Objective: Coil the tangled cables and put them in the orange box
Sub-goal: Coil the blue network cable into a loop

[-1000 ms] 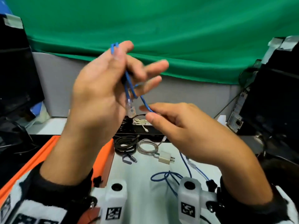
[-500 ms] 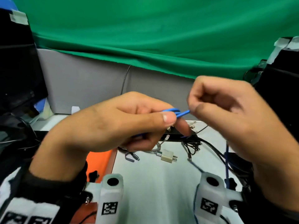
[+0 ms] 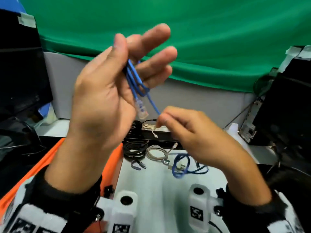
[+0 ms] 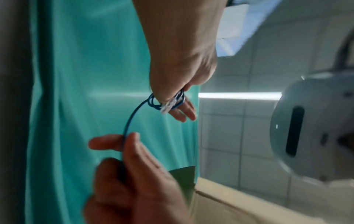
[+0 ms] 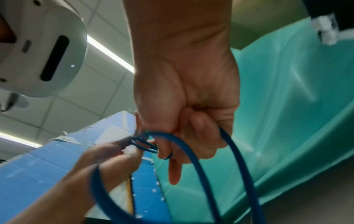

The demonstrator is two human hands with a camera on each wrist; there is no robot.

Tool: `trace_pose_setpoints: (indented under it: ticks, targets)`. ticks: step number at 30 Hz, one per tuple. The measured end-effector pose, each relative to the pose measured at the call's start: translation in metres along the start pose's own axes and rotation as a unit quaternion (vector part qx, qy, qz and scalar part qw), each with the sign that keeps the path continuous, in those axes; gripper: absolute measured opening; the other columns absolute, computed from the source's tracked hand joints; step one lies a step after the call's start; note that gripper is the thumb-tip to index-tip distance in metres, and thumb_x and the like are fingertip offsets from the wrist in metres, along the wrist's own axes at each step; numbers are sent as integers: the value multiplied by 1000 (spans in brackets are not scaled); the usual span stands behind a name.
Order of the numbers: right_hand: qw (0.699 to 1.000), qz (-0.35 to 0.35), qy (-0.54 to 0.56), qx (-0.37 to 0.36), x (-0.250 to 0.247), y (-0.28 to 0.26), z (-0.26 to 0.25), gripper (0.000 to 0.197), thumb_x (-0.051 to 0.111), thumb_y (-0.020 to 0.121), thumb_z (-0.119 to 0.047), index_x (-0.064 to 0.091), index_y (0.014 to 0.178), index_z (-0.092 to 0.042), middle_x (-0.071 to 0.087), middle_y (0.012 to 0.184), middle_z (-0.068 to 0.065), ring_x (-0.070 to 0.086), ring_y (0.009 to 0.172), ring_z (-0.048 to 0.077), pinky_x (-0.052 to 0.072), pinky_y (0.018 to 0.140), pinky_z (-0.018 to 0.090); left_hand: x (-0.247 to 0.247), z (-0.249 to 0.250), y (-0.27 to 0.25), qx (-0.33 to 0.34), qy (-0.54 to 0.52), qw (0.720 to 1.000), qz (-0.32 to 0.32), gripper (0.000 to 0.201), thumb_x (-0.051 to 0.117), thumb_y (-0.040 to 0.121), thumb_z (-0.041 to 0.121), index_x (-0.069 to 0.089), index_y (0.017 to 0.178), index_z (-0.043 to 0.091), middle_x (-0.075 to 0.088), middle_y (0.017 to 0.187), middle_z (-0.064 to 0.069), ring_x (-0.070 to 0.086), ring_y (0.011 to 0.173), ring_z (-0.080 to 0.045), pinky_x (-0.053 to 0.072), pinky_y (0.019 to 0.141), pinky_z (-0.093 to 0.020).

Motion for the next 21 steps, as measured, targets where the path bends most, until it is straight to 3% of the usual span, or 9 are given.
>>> trace_pose_setpoints:
  ticks: [3, 5, 8, 9, 11, 13, 15, 19, 21]
  targets:
    - [999, -25, 8, -47, 8, -5, -22, 28, 48, 103, -42, 59, 87, -23, 54, 66, -4, 48, 62, 13, 43, 60, 41, 6, -3, -1, 64, 220, 973, 20, 27, 32, 110, 17, 41, 135, 9, 78, 108, 1, 77, 79, -22, 60, 69, -33]
    - [998, -29, 4, -56, 5, -10, -29, 27, 53, 99, -37, 52, 78, -22, 52, 62, -5, 46, 59, 15, 40, 53, 38, 5, -12, -5, 97, 381, 919, -22, 37, 38, 108, 19, 35, 145, 18, 77, 110, 6, 76, 73, -16, 59, 69, -30]
    - [997, -50, -29, -44, -7, -18, -27, 29, 55, 94, -30, 50, 67, -20, 51, 57, -8, 47, 57, 12, 34, 50, 30, 4, -27, -7, 95, 607, 778, -131, 32, 42, 103, 30, 58, 126, 15, 74, 87, 9, 63, 61, -12, 54, 70, -35]
    - [997, -60, -40, -41, -11, -21, -26, 30, 56, 94, -28, 49, 66, -19, 50, 56, -7, 47, 57, 13, 32, 50, 29, 4, -30, -8, 71, 627, 759, -160, 30, 42, 103, 31, 62, 110, 11, 68, 73, 7, 57, 59, -15, 53, 72, -41]
    - [995, -82, -47, -36, -17, -25, -23, 33, 58, 95, -30, 50, 64, -20, 49, 56, -7, 46, 55, 15, 33, 50, 29, 4, -31, -9, 12, 621, 760, -193, 37, 40, 102, 35, 60, 92, 5, 55, 62, -1, 49, 56, -18, 49, 71, -42]
    - [993, -102, -46, -35, -20, -27, -23, 32, 61, 95, -34, 56, 65, -24, 52, 57, -10, 48, 56, 14, 35, 50, 28, 6, -30, -11, -50, 609, 760, -220, 46, 38, 100, 41, 62, 98, 1, 59, 66, -3, 54, 59, -19, 46, 64, -40]
    - [992, -116, -47, -31, -21, -29, -23, 23, 62, 93, -37, 67, 73, -27, 54, 59, -12, 50, 56, 13, 40, 50, 29, 4, -28, -14, -100, 582, 767, -249, 45, 37, 99, 43, 60, 90, 6, 63, 64, -4, 62, 59, -23, 49, 61, -43]
    - [997, -76, -17, -8, -39, -32, -9, 23, 70, 85, -43, 70, 78, -21, 50, 53, -6, 40, 47, 6, 34, 47, 24, -10, -24, -17, -260, 473, 783, -309, 35, 44, 96, 41, 61, 81, 15, 60, 51, -3, 47, 37, -16, 39, 43, -19]
    - [999, -21, 35, -11, -54, -33, 2, 35, 72, 76, -53, 66, 77, -19, 47, 52, -5, 36, 49, 6, 29, 47, 26, -11, -20, -20, -292, 358, 824, -328, 31, 48, 96, 33, 65, 85, 11, 48, 45, -4, 32, 37, -12, 30, 40, -16]
Point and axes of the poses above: each hand's wrist, its own y-axis towards the middle knuckle, its own x-axis out of the palm, z = x × y, the point moved 3 cm from there along y, towards the middle knuckle
